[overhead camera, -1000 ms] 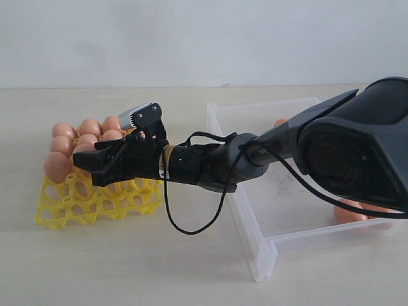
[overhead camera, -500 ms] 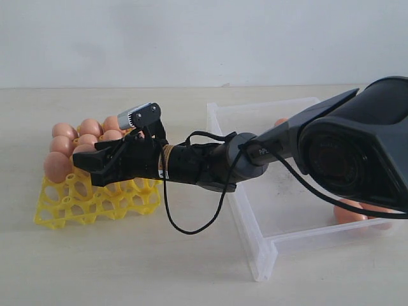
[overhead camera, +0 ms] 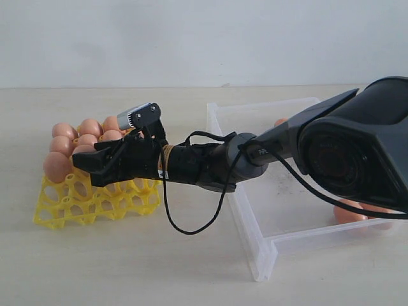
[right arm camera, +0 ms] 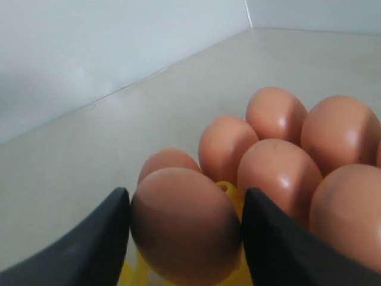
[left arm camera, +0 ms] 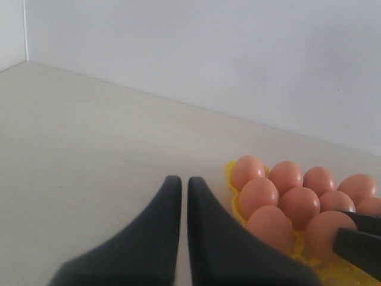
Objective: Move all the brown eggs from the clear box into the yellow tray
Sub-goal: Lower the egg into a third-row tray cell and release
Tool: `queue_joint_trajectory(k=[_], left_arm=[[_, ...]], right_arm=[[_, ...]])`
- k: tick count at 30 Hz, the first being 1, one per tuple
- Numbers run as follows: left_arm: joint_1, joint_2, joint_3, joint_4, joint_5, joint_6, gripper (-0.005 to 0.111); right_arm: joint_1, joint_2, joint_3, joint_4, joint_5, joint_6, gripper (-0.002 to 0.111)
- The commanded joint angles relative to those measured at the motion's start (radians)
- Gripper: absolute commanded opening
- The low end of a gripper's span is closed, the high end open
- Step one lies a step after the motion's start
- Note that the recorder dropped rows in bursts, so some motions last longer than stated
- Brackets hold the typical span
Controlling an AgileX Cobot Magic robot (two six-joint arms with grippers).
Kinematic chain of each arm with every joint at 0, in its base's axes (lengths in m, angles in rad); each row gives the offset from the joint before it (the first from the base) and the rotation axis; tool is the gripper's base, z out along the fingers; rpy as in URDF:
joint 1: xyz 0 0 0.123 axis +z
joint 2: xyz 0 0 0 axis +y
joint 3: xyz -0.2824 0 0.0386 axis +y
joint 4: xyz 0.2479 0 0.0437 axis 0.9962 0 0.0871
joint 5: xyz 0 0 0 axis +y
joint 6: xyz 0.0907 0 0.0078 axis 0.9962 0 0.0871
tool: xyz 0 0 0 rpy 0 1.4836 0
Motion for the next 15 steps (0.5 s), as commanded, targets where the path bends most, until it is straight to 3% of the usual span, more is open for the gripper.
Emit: queue_joint_trajectory(k=[1, 3, 10, 15], left_arm=[[-0.003, -0.008, 0.003, 0.004, -0.001, -0.001, 0.004], [-0.003, -0.008, 0.003, 0.004, -0.001, -0.001, 0.004], [-0.003, -0.008, 0.003, 0.004, -0.001, -0.001, 0.004], [-0.003, -0.008, 0.003, 0.004, -0.002, -0.001, 0.004]], right_arm=[[0.003, -0.001, 0.004, -0.022, 0.033, 0.012, 0.057], [0.003, -0.001, 0.004, -0.008, 0.033, 0.012, 0.063], [-0.004, -0.039, 0.004, -0.013, 0.038, 0.012, 0.063], [-0.017, -0.148, 0.004, -0.205, 0.086, 0.049, 0.046]])
